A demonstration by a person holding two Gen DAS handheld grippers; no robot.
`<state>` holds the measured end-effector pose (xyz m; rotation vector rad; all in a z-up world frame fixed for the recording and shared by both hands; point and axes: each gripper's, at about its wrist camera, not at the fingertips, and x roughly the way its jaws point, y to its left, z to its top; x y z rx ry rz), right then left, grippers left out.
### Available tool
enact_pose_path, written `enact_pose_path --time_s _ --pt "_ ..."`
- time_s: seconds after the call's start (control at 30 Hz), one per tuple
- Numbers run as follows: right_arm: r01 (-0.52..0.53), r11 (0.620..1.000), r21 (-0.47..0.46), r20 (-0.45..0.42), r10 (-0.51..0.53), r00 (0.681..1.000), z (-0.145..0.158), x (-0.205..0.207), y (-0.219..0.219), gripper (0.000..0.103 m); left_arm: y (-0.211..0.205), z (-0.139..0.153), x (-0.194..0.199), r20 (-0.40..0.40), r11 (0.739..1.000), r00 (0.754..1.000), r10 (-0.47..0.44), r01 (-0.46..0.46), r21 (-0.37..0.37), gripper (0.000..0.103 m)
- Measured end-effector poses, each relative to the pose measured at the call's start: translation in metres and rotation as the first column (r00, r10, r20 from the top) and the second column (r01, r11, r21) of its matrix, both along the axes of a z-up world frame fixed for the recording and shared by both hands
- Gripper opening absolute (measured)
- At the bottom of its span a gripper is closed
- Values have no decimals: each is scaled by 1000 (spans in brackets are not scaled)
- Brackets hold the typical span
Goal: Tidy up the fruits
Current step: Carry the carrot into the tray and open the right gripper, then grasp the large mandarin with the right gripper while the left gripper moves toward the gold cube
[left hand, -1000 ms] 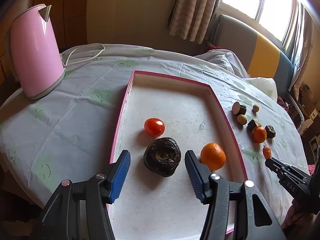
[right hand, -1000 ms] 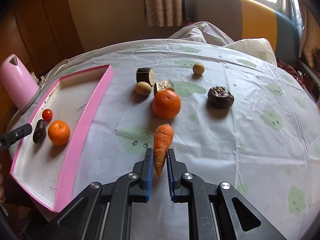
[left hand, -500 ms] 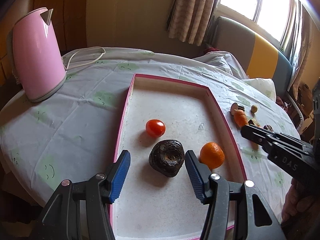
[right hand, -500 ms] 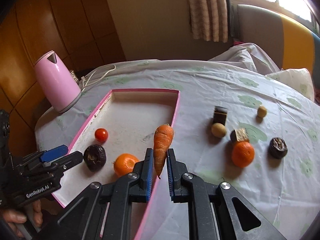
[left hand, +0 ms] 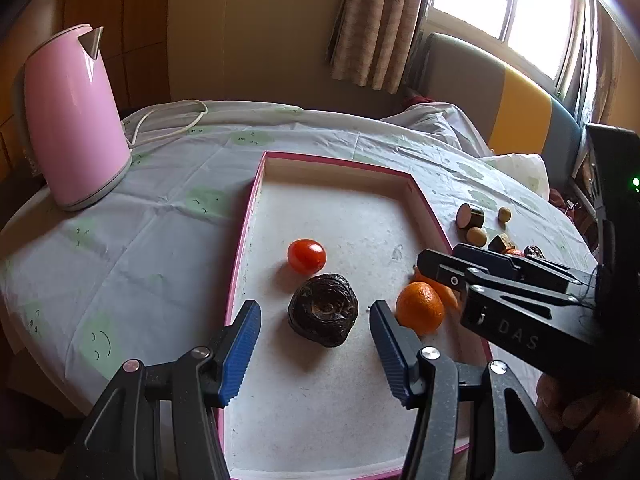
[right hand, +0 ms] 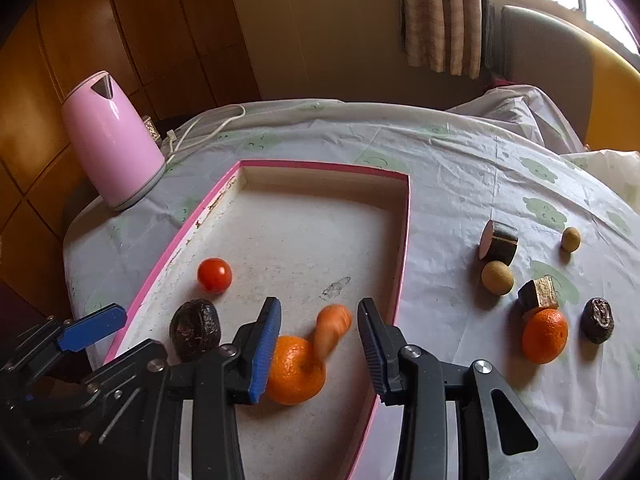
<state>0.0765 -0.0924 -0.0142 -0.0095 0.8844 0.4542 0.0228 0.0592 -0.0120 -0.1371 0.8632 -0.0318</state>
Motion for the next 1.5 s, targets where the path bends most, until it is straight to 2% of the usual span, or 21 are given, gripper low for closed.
enact_pose_path --time_s 0.1,0.2,0.27,0.43,0.6,0.63,0.67,0.73,0.97,1.07,1.27,1.33,1.5 --pt "41 999 -5 13 -41 999 2 -7 -7 41 -2 -1 0 -2 1000 1000 -8 8 -4 57" --pt "96 995 36 -1 -96 995 3 -14 -26 41 -5 0 -1 4 1000 1000 -19 19 -3 57" --pt "139 989 42 7 -139 990 3 -22 -40 54 -7 -1 -1 -1 1000 1000 -23 23 -5 58" --pt "248 967 67 -24 -247 969 -5 -33 -80 71 -15 -4 0 -9 999 999 -49 49 -6 57" --pt "366 929 50 -59 -363 930 -20 -42 -117 71 -26 -2 -2 -5 996 996 -87 87 -4 57" --pt "376 925 52 -66 -373 926 -22 -44 -123 67 -28 -2 -2 -8 996 996 -94 94 -3 57" --pt "382 923 44 -68 -379 923 -24 -45 -127 53 -30 -2 -2 -9 995 995 -99 99 -1 58" --pt "392 920 11 -73 -390 918 -28 -46 -132 37 -33 -3 -2 -12 994 994 -109 109 -3 58" --pt "419 908 2 -88 -417 905 -36 -51 -147 35 -53 3 3 -15 986 986 -167 167 -20 58" --pt "430 903 -19 -64 -430 900 -35 -52 -152 35 -64 7 7 -3 980 980 -198 197 -25 56" --pt "459 888 -27 -63 -460 886 -37 -53 -166 36 -82 10 26 -27 970 973 -229 226 -85 50" --pt "464 886 -27 -62 -464 884 -37 -53 -169 36 -90 10 30 -33 968 970 -242 239 -79 47" --pt "446 895 -9 -65 -446 893 -38 -49 -169 36 -102 8 31 -30 962 964 -266 263 -67 47"
